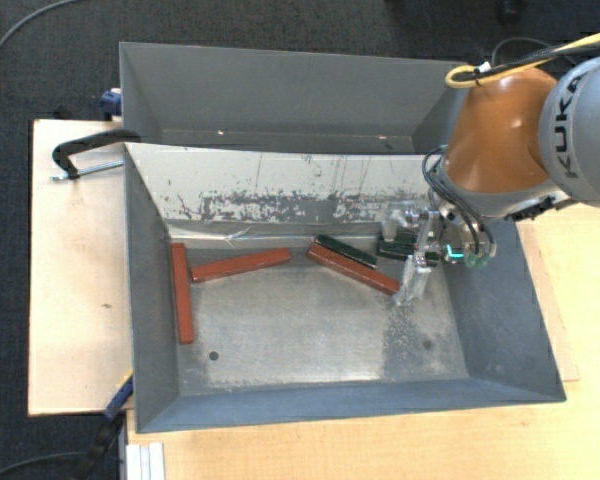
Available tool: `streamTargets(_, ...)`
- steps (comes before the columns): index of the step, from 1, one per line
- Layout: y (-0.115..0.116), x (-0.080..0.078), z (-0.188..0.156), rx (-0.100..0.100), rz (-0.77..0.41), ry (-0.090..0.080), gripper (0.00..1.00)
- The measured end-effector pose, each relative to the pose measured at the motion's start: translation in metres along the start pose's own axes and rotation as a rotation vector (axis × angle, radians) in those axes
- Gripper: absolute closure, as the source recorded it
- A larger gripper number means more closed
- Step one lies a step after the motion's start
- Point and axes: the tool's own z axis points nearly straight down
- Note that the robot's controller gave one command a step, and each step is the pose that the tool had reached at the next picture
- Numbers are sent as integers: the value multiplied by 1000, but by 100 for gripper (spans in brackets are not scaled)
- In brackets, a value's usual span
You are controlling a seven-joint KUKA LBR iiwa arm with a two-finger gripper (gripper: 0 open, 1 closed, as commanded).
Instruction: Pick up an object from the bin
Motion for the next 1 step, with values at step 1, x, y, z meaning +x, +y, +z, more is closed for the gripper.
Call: streamTargets(1,41,-12,80,-1,-35,-7,0)
